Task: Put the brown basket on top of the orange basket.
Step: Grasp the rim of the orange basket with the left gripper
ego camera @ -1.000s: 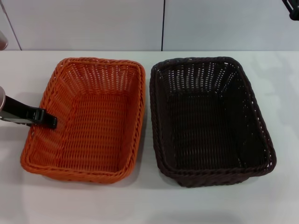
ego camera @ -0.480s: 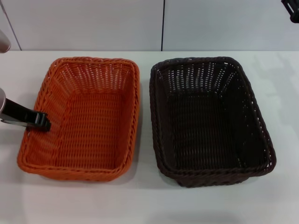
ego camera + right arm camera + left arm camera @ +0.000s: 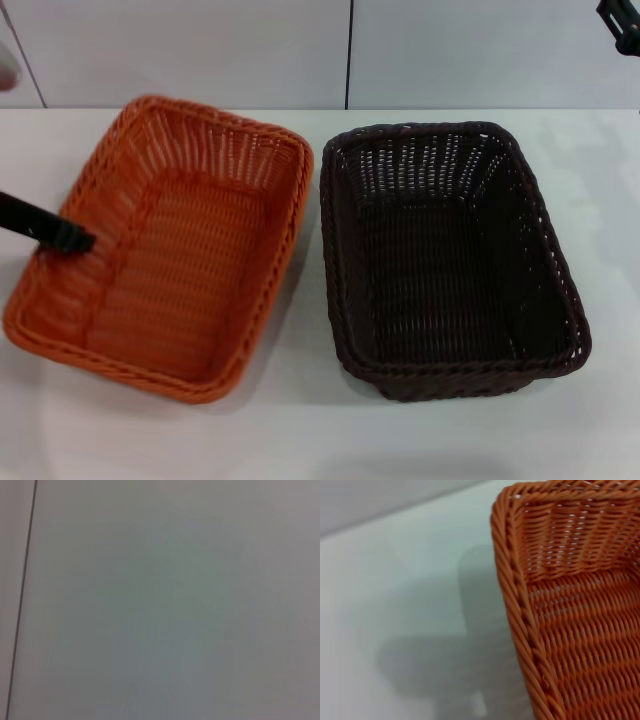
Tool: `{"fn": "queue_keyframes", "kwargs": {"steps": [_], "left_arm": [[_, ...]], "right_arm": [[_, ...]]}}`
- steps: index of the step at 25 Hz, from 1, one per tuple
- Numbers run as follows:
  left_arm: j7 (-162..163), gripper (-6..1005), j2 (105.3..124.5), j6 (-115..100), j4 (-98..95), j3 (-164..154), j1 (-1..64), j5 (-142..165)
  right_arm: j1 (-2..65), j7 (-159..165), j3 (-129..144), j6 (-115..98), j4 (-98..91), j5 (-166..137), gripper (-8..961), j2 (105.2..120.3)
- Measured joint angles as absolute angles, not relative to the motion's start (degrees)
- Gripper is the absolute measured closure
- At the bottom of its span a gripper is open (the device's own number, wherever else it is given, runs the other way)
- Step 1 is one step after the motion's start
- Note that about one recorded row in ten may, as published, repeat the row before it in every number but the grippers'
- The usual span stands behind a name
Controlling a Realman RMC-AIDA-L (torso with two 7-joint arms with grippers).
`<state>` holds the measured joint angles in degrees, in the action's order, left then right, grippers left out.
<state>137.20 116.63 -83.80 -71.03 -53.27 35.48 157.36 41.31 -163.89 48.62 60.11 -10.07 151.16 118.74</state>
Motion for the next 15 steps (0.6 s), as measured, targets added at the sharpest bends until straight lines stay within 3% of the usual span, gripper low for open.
{"fn": "queue_keyframes", "kwargs": {"steps": [7,10,15], "left_arm": [[130.3,843,115.33,-85.3,-73.7,-53.1,36.0,157.1],[126.8,842,116.91,-85.8,-72.7,-53.7,38.0,156.9],[125.5,847,117.99,-85.2,-70.1,-56.4,39.9,155.5]], "right_arm": [[41.0,-163.9,48.5,60.1,-10.2,151.2,209,118.74],[40.8,-163.9,48.2,60.1,-10.1,151.2,209,118.74],[40.2,-163.9,48.1,60.2,-10.0,151.2,209,118.79]]}}
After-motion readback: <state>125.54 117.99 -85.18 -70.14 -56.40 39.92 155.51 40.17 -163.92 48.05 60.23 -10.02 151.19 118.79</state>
